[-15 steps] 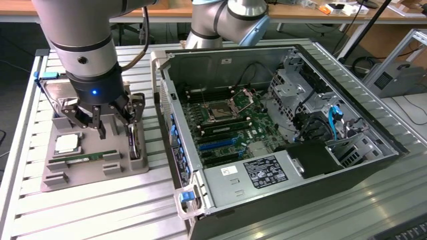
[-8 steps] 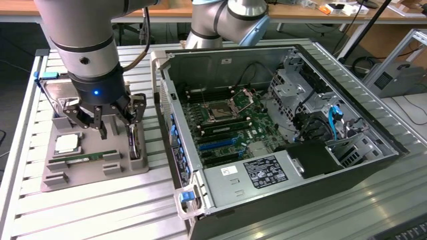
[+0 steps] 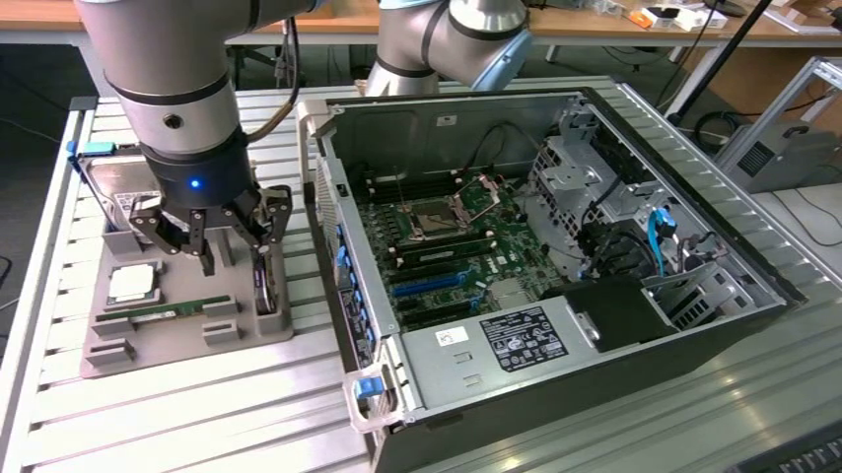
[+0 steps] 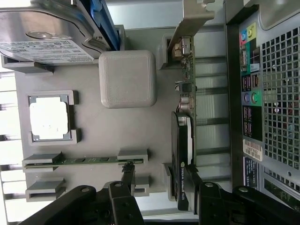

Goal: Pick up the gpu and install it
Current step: 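Pick up the gpu and move the gpu toward the slot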

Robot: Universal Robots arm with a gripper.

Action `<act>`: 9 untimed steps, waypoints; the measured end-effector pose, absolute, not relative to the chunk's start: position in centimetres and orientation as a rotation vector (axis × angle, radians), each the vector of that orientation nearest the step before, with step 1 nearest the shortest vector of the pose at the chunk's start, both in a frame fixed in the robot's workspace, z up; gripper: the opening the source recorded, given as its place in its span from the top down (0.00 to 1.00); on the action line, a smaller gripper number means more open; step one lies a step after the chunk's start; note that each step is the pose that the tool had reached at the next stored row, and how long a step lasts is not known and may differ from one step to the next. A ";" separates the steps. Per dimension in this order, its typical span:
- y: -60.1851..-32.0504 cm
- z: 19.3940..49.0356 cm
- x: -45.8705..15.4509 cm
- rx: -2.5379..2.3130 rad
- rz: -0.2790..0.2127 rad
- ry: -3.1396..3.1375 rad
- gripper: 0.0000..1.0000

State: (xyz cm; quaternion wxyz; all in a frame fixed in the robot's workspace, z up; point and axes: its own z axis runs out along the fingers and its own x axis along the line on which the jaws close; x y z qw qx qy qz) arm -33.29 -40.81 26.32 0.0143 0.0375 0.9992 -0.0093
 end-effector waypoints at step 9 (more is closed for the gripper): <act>-40.8 26.1 -33.0 0.117 -0.035 3.111 0.46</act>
